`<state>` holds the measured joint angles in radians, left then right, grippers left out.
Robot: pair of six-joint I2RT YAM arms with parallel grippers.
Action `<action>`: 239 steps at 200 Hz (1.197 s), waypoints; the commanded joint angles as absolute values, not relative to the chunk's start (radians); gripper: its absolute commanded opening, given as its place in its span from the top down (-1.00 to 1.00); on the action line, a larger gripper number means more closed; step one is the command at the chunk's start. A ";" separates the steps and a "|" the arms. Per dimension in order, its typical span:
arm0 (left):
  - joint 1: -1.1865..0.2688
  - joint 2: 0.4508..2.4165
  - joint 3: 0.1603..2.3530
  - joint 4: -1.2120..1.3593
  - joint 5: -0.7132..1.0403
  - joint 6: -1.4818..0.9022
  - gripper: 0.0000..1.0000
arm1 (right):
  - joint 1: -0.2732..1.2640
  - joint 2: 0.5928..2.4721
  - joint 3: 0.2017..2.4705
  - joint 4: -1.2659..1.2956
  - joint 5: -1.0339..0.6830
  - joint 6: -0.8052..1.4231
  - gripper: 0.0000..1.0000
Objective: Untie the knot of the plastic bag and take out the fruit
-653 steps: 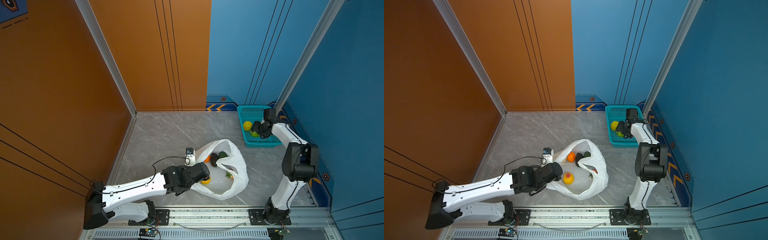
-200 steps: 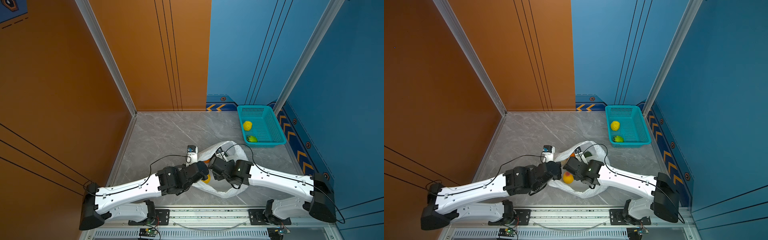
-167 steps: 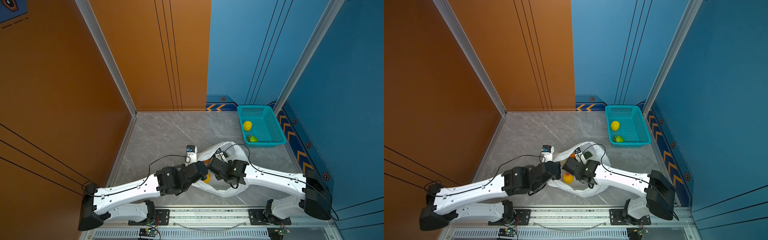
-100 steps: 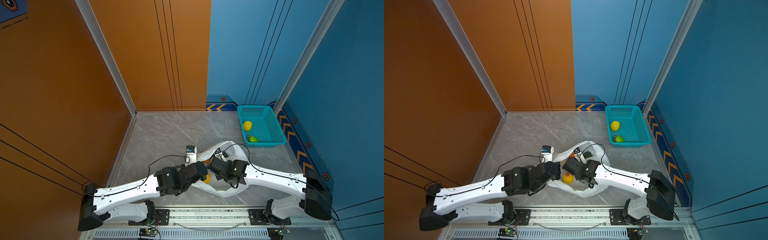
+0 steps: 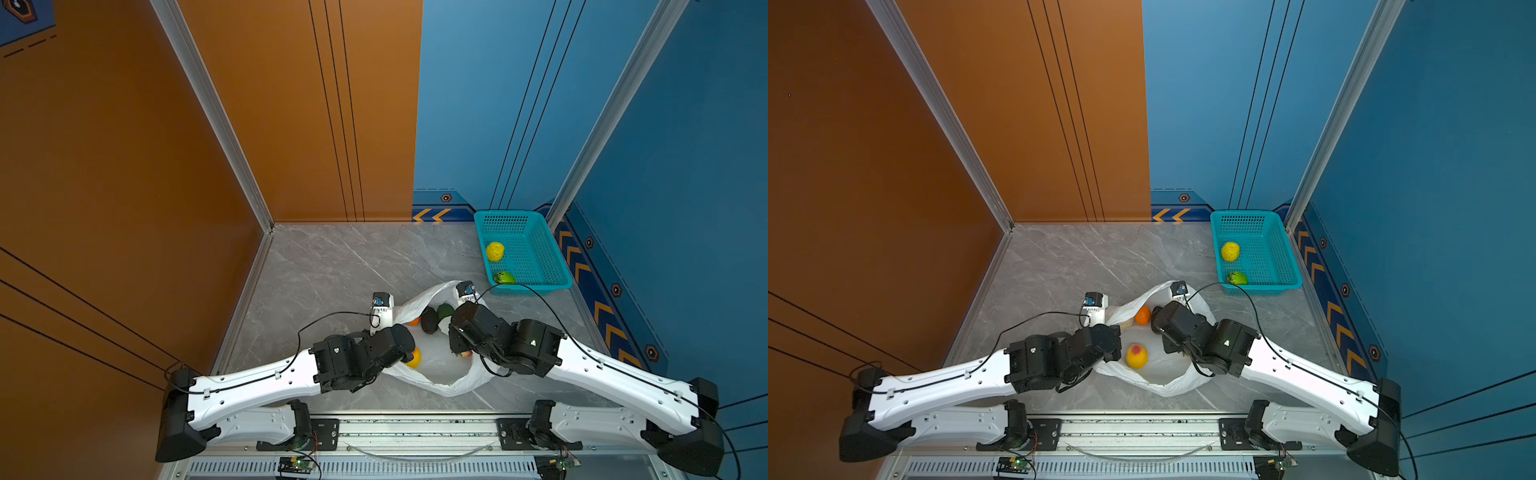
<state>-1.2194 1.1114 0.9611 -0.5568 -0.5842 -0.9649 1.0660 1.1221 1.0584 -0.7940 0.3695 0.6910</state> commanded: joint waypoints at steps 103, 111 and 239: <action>-1.216 1.083 0.987 -0.540 -0.595 -0.928 1.00 | 1.006 1.308 1.104 -0.951 0.363 0.647 -0.79; -1.215 1.083 0.986 -0.540 -0.595 -0.928 1.00 | 1.002 1.315 1.101 -0.955 0.361 0.642 -0.82; -1.210 1.075 0.981 -0.535 -0.595 -0.920 1.00 | 1.048 1.441 1.074 -1.019 0.572 0.613 -1.00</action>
